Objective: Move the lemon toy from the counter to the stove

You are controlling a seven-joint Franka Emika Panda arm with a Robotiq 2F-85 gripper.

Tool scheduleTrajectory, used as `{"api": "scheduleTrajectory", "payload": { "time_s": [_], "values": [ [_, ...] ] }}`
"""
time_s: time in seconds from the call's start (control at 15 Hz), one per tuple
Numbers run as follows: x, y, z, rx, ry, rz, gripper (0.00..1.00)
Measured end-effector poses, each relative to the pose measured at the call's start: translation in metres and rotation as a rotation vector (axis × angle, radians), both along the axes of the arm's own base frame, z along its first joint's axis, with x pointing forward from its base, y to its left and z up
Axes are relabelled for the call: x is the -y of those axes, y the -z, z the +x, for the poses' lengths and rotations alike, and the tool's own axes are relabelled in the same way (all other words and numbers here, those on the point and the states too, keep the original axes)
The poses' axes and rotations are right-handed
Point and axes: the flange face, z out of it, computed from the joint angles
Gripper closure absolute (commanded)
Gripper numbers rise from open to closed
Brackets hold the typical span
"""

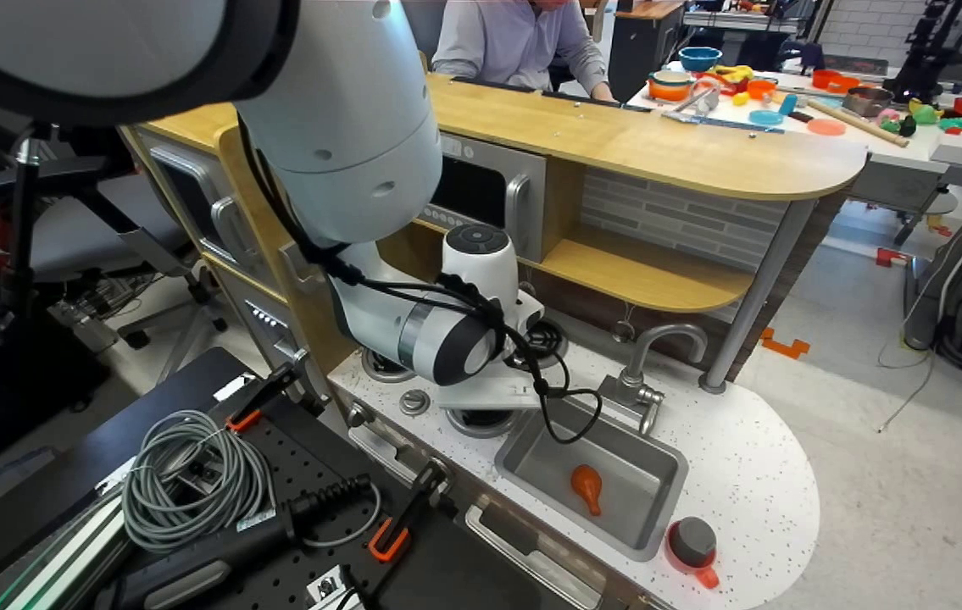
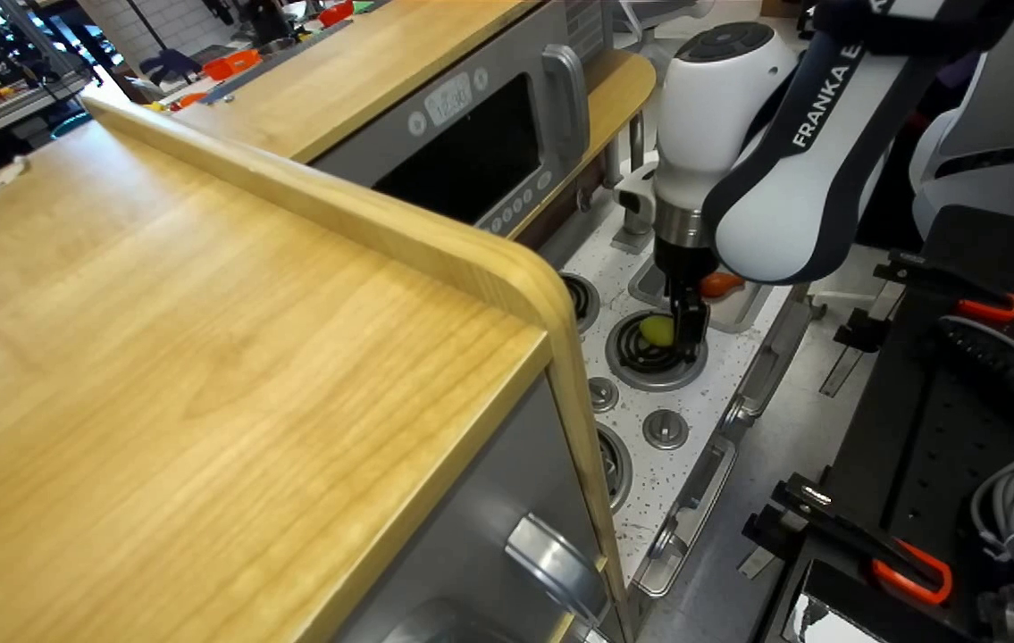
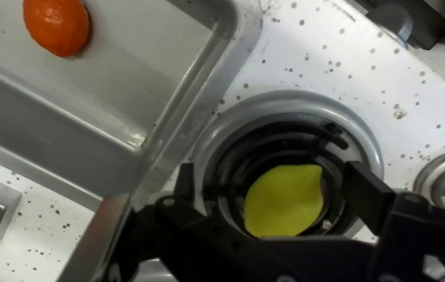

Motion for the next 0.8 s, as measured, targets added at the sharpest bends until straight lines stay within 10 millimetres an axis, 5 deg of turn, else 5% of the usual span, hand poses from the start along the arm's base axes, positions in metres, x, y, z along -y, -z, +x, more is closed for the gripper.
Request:
{"api": "scheduleTrajectory", "payload": {
  "time_s": [0.33,0.8],
  "values": [
    [0.033,-0.043,-0.001,0.059,0.073,-0.037,0.0],
    [0.085,-0.118,-0.041,0.094,0.38,-0.104,0.0]
  ]
}}
